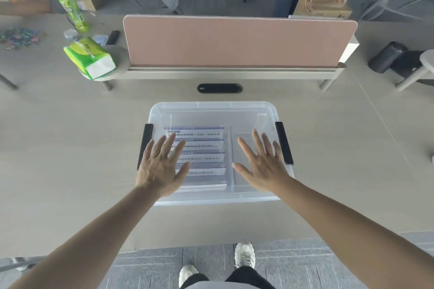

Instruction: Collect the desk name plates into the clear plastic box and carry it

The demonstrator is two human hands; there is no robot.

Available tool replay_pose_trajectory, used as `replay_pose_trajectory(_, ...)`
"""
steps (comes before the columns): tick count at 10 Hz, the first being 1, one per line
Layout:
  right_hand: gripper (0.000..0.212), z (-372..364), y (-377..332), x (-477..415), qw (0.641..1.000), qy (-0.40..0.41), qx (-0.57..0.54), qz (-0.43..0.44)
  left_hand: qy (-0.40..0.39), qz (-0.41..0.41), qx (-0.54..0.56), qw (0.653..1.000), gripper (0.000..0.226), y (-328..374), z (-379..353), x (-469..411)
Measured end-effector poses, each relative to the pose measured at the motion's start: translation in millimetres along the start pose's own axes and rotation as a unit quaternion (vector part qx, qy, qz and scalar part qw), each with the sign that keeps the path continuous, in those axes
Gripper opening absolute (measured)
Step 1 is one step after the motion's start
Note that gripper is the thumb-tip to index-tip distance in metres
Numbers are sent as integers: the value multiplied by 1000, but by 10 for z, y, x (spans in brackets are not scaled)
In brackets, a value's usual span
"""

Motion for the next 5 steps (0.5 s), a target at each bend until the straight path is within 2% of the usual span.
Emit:
replay_pose_trajectory(1,82,154,101,-161,1000,10,-2,25,47,-46,79,995,65,38,132,-258)
replay_pose_trajectory(2,79,388,279,-593,999,41,2,-10,53,4,96,994,69,-8,198,-807)
replay_pose_trajectory(3,77,396,367,-956,999,35,11,-40,4,96,66,993,75,-110,26,-1164)
replay_pose_trajectory(5,80,237,340,-1092,996,61,53,-46,7,98,6,995,84,-79,-125,-1204)
Point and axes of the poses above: each hand's wrist, its own x-axis away from the middle knuckle, its own z-axis out of the back of the hand, y = z × x, the point moved 4 cm from there along -x, towards the middle knuckle, and after that the axes turned 8 degrees about x, right-handed, at the moved point
